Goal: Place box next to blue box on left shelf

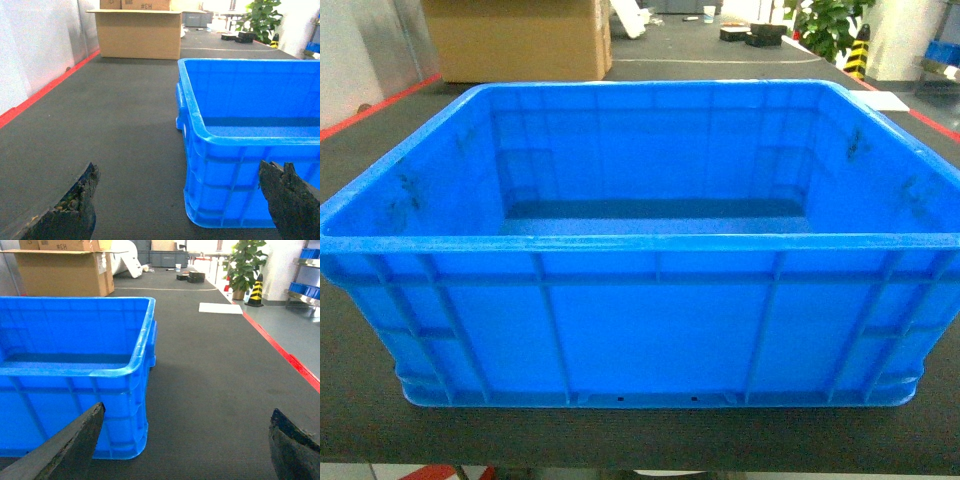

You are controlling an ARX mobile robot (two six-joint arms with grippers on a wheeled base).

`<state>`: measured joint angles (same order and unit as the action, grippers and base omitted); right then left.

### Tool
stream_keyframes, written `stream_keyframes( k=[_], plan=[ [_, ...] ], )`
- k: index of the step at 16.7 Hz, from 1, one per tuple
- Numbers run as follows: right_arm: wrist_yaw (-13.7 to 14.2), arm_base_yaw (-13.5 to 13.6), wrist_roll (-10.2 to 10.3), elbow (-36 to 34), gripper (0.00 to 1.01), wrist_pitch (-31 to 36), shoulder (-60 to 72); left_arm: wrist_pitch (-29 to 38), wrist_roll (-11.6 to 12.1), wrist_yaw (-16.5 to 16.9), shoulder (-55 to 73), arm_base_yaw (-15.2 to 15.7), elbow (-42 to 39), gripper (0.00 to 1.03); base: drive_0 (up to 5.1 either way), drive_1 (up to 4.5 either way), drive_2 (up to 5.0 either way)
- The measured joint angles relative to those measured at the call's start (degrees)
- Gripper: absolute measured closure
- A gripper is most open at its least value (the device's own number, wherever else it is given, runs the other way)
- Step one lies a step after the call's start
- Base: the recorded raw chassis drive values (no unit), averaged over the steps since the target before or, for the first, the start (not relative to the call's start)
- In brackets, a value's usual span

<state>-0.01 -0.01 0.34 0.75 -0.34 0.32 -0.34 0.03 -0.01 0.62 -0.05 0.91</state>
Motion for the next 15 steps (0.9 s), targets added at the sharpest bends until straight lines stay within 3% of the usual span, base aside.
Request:
stream_keyframes(
  k=[12, 13, 14, 15],
  plan=[
    [0.0, 0.0, 0.0, 0.0, 0.03, 0.0, 0.0, 0.0, 0.0, 0.0, 0.0, 0.0, 0.0, 0.05, 0.0, 0.0, 0.0],
    [2.32, 0.92, -0.2, 0.07, 0.03, 1.05, 1.29, 2.78, 0.94, -2.82, 0.63, -1.16, -0.02, 0.05, 0.0, 0.0, 0.0],
    [3.96, 2.16, -0.17, 0.85, 0.03, 5.75, 7.48, 11.72, 2.16, -6.88, 5.2, -2.47, 0.28, 0.05, 0.0, 0.0, 0.0],
    [4.5, 3.19, -0.02, 2.78, 0.03, 12.5, 15.72, 19.89, 2.91, -7.06, 15.47, -2.1, 1.36, 0.05, 0.0, 0.0, 0.0]
  ],
)
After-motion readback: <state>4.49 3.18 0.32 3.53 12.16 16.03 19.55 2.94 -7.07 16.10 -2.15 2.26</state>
